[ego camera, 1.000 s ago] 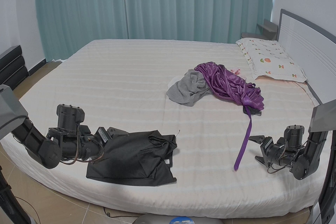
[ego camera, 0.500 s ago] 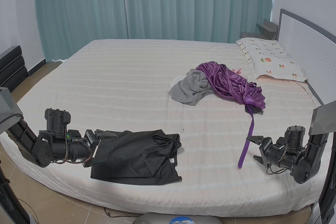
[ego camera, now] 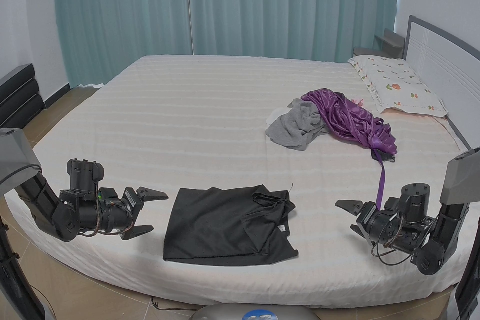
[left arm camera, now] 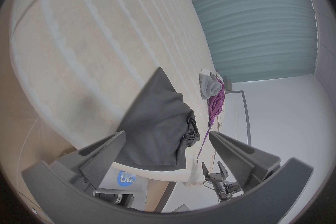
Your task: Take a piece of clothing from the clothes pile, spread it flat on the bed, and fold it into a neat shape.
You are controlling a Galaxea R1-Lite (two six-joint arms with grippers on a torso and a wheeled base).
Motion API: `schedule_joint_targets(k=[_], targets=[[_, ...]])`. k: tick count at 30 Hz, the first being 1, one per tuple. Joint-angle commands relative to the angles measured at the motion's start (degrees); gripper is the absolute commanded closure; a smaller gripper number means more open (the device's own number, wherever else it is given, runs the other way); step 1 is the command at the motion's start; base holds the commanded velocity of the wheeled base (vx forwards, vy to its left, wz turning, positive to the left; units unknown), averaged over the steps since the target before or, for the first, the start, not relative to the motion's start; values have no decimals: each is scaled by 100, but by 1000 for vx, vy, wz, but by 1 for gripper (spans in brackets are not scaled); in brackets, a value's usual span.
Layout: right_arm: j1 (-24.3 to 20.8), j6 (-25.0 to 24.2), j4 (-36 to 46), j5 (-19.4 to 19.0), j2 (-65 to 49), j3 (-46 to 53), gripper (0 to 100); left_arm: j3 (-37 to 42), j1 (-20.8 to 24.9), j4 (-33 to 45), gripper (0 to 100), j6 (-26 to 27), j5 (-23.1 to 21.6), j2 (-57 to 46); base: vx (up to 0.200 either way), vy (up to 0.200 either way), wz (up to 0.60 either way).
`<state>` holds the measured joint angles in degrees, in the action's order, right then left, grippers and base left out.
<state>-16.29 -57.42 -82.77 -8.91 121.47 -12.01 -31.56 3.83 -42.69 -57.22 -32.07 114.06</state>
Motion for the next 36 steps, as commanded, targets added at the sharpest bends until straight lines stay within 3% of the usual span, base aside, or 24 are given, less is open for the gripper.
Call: schedule_joint_targets(k=[1, 10, 11, 12, 19, 22, 25, 32, 36], targets=[[-490, 3, 60, 285, -202, 58, 0, 10, 13, 6, 0, -17, -1, 38, 0, 200, 0], [-700, 205, 763, 434, -123, -548, 0, -8, 22, 6, 0, -8, 17, 64, 0, 200, 0], [-823, 222, 1158, 794, -27, -953, 0, 1, 22, 6, 0, -8, 17, 64, 0, 200, 0], [-894, 257, 1352, 900, 0, -1120, 0, 1, 30, 6, 0, -8, 17, 64, 0, 200, 0], [-1281, 899, 2969, 970, 140, -2157, 0, 10, 39, 6, 0, 1, 26, 73, 0, 0, 0], [-1333, 1110, 3180, 970, 255, -2350, 0, 10, 30, 6, 0, 1, 26, 64, 0, 0, 0], [-1342, 1628, 3514, 1058, 448, -2640, 0, 10, 30, 6, 0, 1, 34, 64, 0, 0, 0], [-1289, 2086, 4524, 1269, 457, -2965, 0, 18, 39, 6, 0, 1, 193, 73, 0, 0, 0], [-1201, 2209, 4709, 1498, 404, -2904, 0, 18, 48, 6, 0, 1, 184, 73, 0, 0, 0]])
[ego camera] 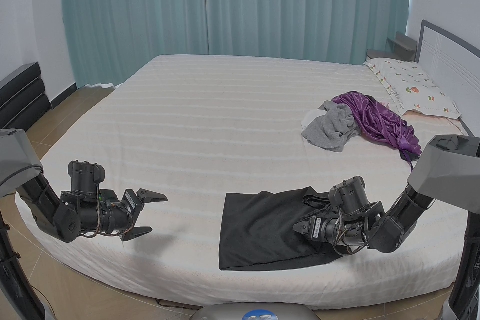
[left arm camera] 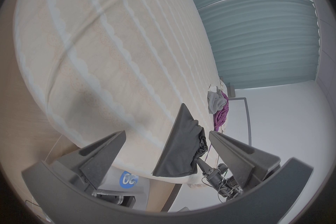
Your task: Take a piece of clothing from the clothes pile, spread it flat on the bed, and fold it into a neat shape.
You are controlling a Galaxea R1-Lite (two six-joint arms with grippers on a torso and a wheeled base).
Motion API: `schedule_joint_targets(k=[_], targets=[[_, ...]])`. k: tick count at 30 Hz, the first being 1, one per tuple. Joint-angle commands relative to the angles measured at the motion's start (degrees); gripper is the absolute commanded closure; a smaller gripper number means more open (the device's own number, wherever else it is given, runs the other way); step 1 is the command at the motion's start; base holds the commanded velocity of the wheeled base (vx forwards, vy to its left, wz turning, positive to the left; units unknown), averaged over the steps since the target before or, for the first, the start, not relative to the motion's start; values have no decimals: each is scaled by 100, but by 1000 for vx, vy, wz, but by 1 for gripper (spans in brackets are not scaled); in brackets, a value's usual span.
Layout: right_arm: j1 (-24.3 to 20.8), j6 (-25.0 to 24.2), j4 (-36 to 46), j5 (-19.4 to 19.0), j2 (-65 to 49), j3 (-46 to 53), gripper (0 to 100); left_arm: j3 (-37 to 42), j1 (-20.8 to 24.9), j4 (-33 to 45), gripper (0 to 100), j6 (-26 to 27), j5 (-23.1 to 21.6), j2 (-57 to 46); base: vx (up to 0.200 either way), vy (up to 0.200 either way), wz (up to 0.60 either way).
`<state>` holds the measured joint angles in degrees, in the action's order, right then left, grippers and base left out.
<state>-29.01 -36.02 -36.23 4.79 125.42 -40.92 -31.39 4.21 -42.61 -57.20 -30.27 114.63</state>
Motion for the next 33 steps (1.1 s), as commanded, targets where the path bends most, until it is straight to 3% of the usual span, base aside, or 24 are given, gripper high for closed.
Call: schedule_joint_targets(k=[1, 3, 10, 17, 19, 23, 28, 33], targets=[[71, 69, 55, 127, 9, -12, 0, 1, 10, -2, 0, -2, 3, 16, 0, 0, 0], [326, 342, 90, 382, 88, 14, 0, 1, 10, -2, 0, 7, 12, 16, 0, 0, 0], [748, 526, 99, 391, -351, 489, 0, 10, 10, -11, 0, 7, 12, 16, 0, 0, 0], [1390, 1238, 81, 277, -1046, 1368, 0, 10, 10, -11, 0, 7, 12, 16, 0, 0, 0], [1697, 1423, 63, 48, -1300, 1491, 0, 10, 10, -11, 0, 16, 12, 24, 0, 0, 0], [1776, 1379, 63, -541, -1661, 1473, 0, 10, 10, -11, 0, 25, 12, 24, 0, 0, 0], [1565, 1229, 20, -1165, -1520, 1412, 0, 10, 19, -20, 0, 25, 12, 24, 0, 0, 0], [1319, 772, -288, -1393, -1186, 1289, 0, 19, 54, -20, 0, 33, 74, 33, 0, 0, 0]])
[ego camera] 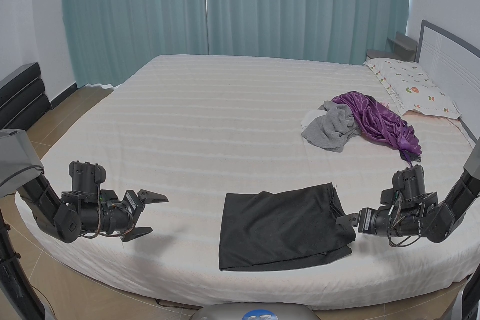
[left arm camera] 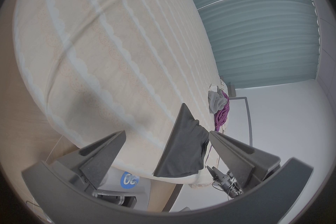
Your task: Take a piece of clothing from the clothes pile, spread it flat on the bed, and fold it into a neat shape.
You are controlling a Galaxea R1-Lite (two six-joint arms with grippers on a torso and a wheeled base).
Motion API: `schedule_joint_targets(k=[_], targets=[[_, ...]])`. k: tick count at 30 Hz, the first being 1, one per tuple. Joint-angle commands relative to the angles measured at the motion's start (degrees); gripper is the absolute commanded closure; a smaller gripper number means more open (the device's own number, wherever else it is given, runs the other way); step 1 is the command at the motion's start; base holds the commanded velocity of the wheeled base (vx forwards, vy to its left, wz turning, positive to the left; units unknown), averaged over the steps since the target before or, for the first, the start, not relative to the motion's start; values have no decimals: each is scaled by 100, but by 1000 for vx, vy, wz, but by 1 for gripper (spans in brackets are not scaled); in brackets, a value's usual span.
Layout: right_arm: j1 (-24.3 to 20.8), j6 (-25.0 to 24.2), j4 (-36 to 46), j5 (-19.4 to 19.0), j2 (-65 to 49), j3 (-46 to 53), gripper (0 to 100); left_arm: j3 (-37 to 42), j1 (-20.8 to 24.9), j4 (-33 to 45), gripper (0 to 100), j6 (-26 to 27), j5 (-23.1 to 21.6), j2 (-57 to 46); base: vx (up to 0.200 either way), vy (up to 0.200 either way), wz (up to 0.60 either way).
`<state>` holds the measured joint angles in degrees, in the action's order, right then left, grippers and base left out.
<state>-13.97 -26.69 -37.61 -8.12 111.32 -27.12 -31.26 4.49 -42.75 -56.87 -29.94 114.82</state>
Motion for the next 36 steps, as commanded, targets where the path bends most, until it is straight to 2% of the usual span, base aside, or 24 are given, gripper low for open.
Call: schedule_joint_targets(k=[1, 4, 14, 15, 18, 27, 36], targets=[[-194, -214, -212, -164, 267, -100, 0, -3, 26, -5, 0, 0, 67, 31, 0, 0, 0], [-194, -337, -502, -339, 522, -100, 0, -3, 96, -14, 0, 0, 173, 67, 0, 0, 0], [-9, -267, -634, -357, 882, -91, 0, -3, 131, -14, 0, 0, 261, 93, 0, 0, 0], [-9, -267, -634, -348, 873, -91, 100, -3, 131, -14, 0, 0, 261, 93, 0, 0, 0], [8, -241, -581, -322, 847, -65, 100, -3, 131, -14, 0, 0, 261, 93, 0, 0, 0], [307, 533, -238, -313, 698, 128, 100, -3, 131, -14, 0, 0, 261, 93, 0, 0, 0], [351, 709, 386, -348, 241, 128, 100, -3, 131, -14, 0, 0, 261, 93, 0, 0, 0]])
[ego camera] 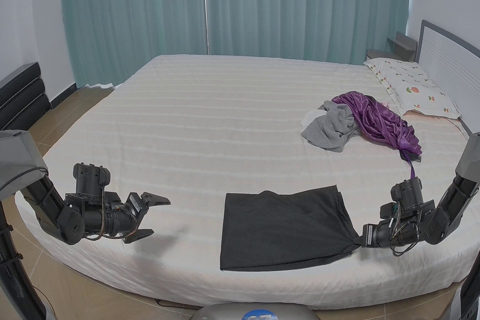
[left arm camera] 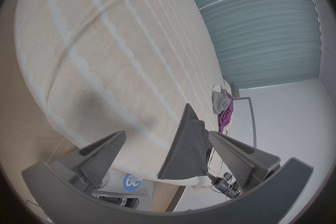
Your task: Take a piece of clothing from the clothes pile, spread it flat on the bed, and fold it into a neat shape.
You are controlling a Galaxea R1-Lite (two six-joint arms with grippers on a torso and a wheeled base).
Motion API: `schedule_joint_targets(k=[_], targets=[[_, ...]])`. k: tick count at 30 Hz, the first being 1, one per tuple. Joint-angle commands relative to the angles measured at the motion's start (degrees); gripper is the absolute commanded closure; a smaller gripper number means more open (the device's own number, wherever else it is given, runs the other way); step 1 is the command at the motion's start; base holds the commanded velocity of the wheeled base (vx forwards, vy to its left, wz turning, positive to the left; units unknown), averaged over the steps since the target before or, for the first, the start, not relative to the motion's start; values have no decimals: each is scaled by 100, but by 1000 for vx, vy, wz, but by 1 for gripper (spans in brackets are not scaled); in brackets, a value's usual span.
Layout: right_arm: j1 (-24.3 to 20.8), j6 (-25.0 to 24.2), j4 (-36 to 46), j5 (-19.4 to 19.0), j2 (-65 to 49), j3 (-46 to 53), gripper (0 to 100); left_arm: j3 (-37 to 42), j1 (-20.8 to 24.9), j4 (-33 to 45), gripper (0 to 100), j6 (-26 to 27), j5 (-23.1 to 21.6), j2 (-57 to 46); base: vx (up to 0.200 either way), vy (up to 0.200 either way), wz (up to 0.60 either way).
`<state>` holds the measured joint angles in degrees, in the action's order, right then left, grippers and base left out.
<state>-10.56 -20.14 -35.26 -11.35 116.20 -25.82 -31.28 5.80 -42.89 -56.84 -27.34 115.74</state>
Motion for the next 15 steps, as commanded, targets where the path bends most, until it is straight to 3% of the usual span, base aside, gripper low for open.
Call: schedule_joint_targets(k=[1, 5, 6, 15], targets=[[19, 63, 168, -25, -256, -2, 100, -1, 0, 0, 0, -2, 1, 1, 0, 0, 0], [10, 133, 247, -52, -142, -11, 100, -1, 0, 0, 0, -2, 1, 1, 0, 0, 0], [10, 142, 247, -52, -80, -2, 0, -10, 0, 0, 0, -2, 1, 1, 0, 0, 0], [19, 28, 151, -139, -71, -301, 0, -10, 0, 0, 0, -2, 10, 1, 0, 0, 0]])
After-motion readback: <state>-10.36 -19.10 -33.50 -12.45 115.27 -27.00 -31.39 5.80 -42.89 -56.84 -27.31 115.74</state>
